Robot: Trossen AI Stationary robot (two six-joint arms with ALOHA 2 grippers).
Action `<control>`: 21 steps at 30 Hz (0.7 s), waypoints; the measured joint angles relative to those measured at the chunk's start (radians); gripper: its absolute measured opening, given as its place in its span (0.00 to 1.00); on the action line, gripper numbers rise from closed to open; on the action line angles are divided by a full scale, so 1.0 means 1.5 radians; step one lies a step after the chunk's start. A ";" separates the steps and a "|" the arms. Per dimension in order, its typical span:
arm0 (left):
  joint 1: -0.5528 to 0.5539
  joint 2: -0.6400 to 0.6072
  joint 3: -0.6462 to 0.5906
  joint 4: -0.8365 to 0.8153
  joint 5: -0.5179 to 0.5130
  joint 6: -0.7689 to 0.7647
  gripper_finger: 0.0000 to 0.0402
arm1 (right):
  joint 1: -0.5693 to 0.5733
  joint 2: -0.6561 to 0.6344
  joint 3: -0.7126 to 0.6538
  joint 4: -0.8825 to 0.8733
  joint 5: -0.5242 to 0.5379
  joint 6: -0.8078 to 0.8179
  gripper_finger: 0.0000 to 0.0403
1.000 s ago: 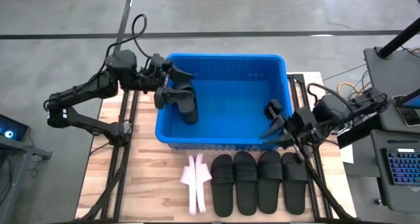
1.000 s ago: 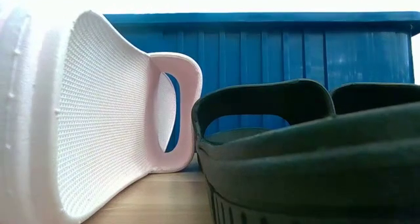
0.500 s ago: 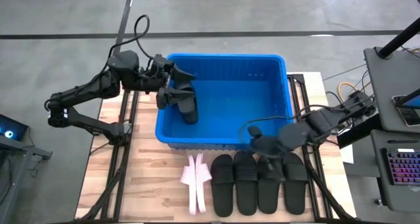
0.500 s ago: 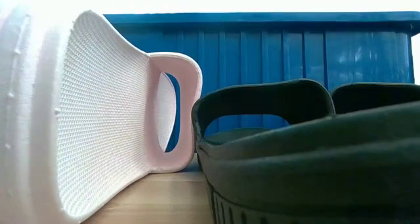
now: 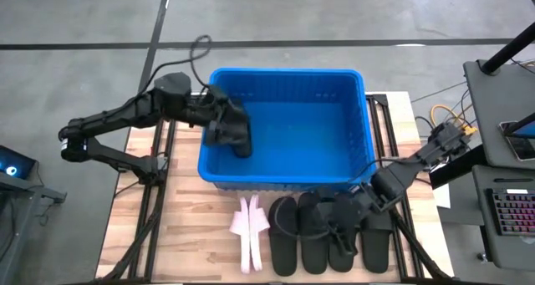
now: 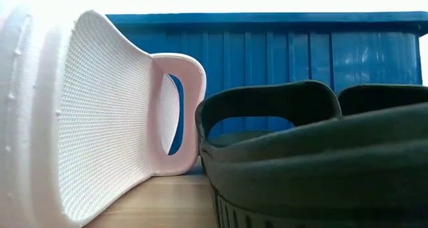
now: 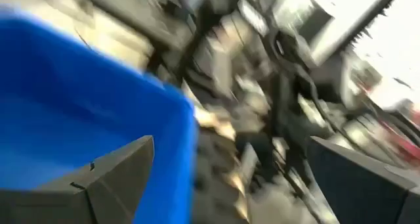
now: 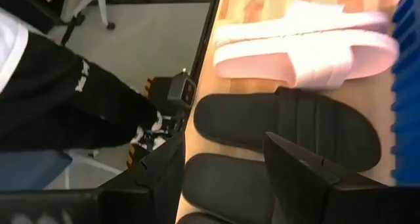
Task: Pick and place slides into bin
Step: Put the left pink slide into the blue container
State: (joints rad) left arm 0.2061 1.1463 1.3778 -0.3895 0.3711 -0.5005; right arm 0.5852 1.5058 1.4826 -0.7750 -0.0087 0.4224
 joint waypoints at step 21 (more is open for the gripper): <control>-0.469 0.018 0.000 -0.294 -0.557 -0.142 0.95 | 0.006 -0.001 -0.003 -0.009 0.062 0.009 0.43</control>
State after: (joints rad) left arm -0.4973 1.1733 1.3772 -0.8308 -0.4639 -0.7137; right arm 0.5943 1.5040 1.4788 -0.7891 0.0847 0.4353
